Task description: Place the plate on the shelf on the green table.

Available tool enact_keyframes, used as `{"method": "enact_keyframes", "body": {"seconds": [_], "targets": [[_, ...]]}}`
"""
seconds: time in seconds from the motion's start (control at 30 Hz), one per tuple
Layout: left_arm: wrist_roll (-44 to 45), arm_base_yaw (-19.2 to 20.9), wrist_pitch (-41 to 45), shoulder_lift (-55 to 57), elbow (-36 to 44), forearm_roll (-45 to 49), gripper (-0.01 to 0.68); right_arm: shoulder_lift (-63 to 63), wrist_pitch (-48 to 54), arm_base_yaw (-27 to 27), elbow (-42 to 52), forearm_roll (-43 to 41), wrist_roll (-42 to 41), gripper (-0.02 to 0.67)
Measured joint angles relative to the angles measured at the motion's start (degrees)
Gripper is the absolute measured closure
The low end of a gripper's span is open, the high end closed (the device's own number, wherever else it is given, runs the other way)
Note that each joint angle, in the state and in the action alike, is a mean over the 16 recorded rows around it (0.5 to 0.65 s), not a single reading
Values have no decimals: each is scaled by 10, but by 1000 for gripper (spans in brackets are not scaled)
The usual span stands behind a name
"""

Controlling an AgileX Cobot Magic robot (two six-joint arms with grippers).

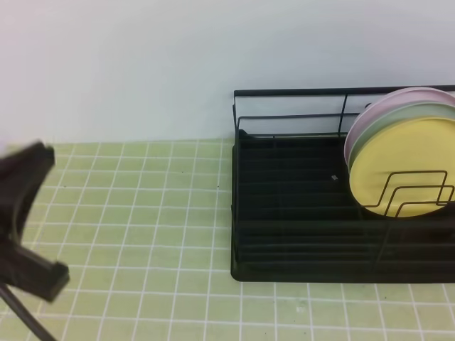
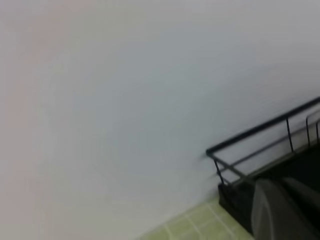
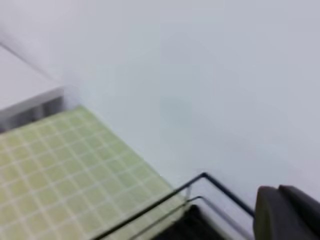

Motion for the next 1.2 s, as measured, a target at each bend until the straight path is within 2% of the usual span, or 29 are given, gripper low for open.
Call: {"method": "enact_keyframes", "body": {"seconds": [0.2, 0.57, 0.83, 1.0, 1.2], "targets": [[3, 0, 8, -13, 38, 0, 674, -88, -10, 0, 133, 32, -39, 645], [4, 0, 7, -15, 54, 0, 674, -333, -127, 0, 430, 47, -107, 645], [4, 3, 9, -19, 54, 1, 674, -478, -175, 0, 547, 69, -108, 647], [4, 35, 29, -33, 54, 1, 674, -519, -180, 0, 570, 102, -105, 649], [4, 115, 59, -57, 54, 3, 674, -532, -194, 0, 574, 148, -103, 651]]}}
